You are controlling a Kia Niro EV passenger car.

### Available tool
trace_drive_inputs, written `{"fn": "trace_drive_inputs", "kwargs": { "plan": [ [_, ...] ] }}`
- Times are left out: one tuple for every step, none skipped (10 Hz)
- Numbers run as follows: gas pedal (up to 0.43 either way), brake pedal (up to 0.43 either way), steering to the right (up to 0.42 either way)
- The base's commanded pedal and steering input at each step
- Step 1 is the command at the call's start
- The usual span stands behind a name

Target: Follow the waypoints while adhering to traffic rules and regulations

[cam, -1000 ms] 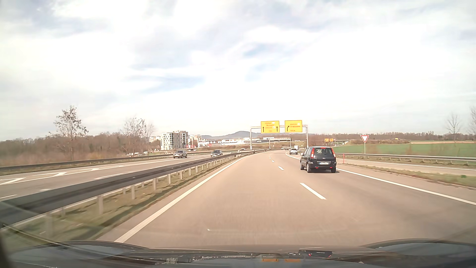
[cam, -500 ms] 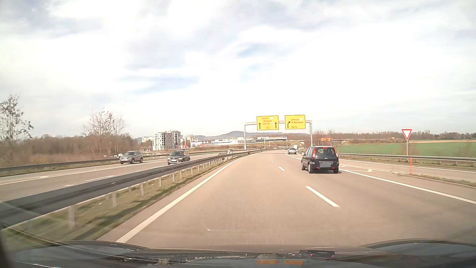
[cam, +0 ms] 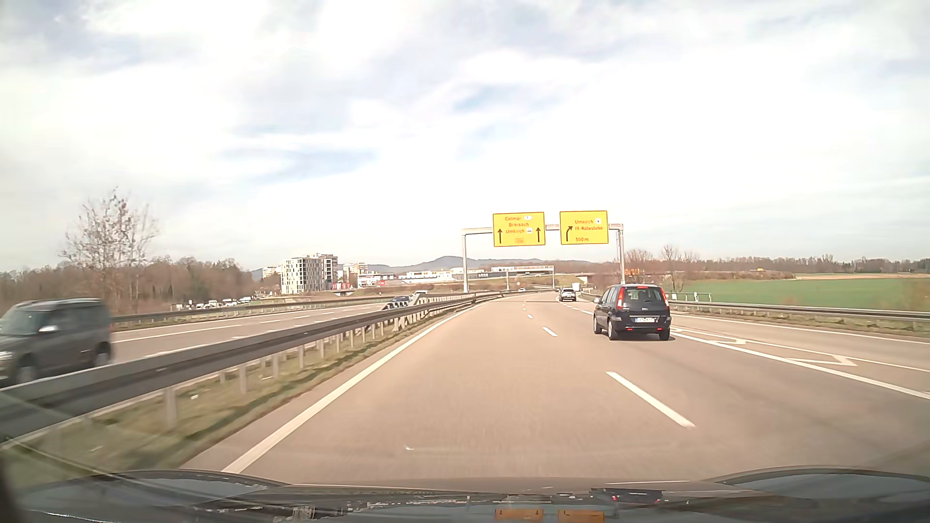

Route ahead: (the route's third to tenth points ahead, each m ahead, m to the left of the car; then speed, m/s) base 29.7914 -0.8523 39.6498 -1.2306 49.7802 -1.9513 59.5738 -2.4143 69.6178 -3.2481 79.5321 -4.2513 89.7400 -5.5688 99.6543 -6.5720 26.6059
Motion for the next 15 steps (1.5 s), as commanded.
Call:
{"fn": "trace_drive_inputs", "kwargs": {
  "plan": [
    [0.177,0.000,0.011],
    [0.177,0.000,0.011],
    [0.189,0.000,0.011],
    [0.189,0.000,0.011],
    [0.189,0.000,0.011],
    [0.189,0.000,0.011],
    [0.189,0.000,0.011],
    [0.189,0.000,0.011],
    [0.189,0.000,0.011],
    [0.189,0.000,0.011],
    [0.189,0.000,0.011],
    [0.189,0.000,0.011],
    [0.189,0.000,0.011],
    [0.189,0.000,0.011],
    [0.189,0.000,0.012]
  ]
}}
